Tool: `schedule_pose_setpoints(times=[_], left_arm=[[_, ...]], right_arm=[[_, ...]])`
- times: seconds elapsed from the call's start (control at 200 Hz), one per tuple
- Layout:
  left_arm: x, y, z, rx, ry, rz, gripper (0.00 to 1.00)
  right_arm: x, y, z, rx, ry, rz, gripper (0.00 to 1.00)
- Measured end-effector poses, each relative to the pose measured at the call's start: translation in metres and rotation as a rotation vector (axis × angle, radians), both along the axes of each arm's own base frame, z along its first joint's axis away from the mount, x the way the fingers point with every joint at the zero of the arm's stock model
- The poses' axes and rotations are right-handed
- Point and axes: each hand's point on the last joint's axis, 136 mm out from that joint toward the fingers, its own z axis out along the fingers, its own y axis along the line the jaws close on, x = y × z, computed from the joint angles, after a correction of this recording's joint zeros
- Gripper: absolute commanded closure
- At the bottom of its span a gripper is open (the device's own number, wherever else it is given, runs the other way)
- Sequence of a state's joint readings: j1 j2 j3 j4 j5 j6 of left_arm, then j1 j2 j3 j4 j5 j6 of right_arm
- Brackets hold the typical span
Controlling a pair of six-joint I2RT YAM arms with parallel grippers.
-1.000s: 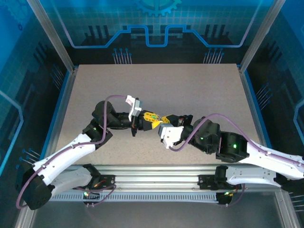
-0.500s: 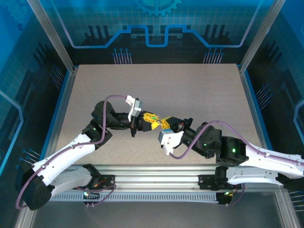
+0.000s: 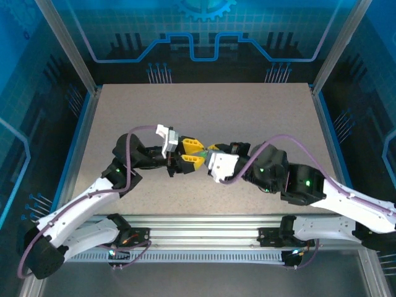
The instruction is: Remove the keys from the keyring
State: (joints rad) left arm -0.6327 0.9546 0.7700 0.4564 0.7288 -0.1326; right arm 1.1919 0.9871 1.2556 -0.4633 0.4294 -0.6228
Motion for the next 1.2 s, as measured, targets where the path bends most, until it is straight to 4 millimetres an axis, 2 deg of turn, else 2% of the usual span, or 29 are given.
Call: schedule_pose_setpoints(times=[0.135,0.26,0.39,0.606,0.726,0.866,0.976,1.081,1.151,1.201], left_arm=[[0.001,0.006,0.005,-0.010,-0.063,0.051,0.54],[0.004,0.006,-0.002,0.003,-0.091,0.073,0.49],[0.006,0.005,-0.008,0.007,-0.125,0.089,0.49],[0.001,-0.001,-0.003,-0.002,-0.215,0.108,0.49],[0.001,-0.007,-0.006,0.009,-0.245,0.116,0.49],[0.001,-0.015,-0.010,0.024,-0.267,0.115,0.53],[0.002,-0.019,-0.007,0.024,-0.286,0.122,0.53],[0.005,-0.019,-0.005,0.021,-0.295,0.138,0.63],[0.005,-0.020,-0.004,0.018,-0.303,0.138,0.66],[0.005,-0.020,-0.004,0.017,-0.306,0.137,0.76]], right_arm=[[-0.002,-0.002,-0.002,0.029,0.116,0.016,1.00],[0.000,-0.005,-0.003,0.058,0.211,0.011,1.00],[-0.004,-0.001,-0.002,0.082,0.292,0.037,1.00],[-0.010,0.002,-0.004,0.102,0.356,0.065,1.00],[-0.010,0.003,-0.005,0.112,0.378,0.071,1.00],[-0.010,0.004,-0.005,0.117,0.392,0.076,1.00],[-0.010,0.003,-0.005,0.123,0.401,0.078,1.00],[-0.008,0.002,-0.005,0.128,0.407,0.072,1.00],[-0.007,0.002,-0.005,0.133,0.411,0.067,1.00],[-0.006,0.001,-0.004,0.139,0.413,0.066,1.00]])
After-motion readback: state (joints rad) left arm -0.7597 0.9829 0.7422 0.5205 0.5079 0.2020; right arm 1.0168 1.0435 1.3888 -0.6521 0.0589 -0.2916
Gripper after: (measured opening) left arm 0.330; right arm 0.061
